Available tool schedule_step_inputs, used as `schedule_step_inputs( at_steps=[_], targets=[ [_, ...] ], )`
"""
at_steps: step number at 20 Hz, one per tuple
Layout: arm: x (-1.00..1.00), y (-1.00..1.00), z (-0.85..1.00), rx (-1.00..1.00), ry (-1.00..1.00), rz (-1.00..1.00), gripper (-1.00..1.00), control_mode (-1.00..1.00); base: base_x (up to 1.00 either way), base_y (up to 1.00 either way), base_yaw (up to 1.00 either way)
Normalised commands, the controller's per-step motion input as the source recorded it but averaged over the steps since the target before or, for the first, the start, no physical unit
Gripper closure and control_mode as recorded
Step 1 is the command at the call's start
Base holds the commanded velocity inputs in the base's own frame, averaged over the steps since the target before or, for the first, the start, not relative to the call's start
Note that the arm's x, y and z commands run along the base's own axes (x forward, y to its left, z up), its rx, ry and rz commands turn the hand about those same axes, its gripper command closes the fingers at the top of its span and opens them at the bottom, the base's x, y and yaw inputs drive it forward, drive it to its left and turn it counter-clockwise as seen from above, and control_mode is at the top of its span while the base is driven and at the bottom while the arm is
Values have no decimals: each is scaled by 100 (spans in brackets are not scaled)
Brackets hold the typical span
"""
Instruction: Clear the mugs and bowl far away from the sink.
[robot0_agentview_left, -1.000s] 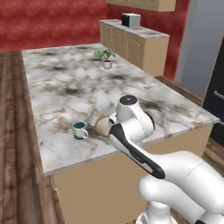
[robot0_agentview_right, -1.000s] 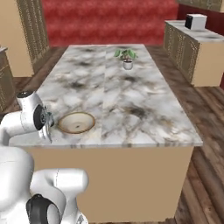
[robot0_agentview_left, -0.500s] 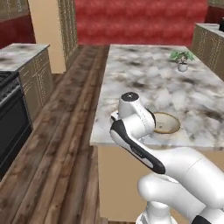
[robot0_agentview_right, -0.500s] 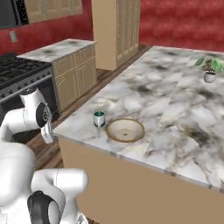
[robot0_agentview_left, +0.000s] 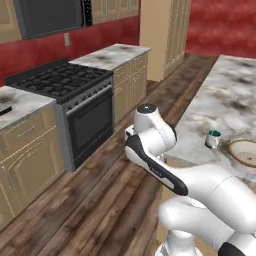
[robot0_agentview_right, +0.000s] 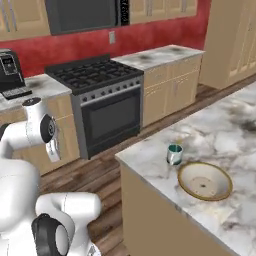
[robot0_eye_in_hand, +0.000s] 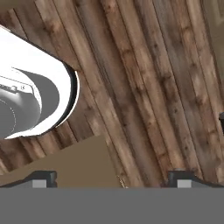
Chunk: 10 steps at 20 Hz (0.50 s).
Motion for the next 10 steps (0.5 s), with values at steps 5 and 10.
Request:
schedule_step_inputs(
  at_steps=[5,10],
  targets=[
    [0,0,0,0,0,0,-100,100,41,38,65],
    [0,0,0,0,0,0,-100,100,56,39,62]
  ],
)
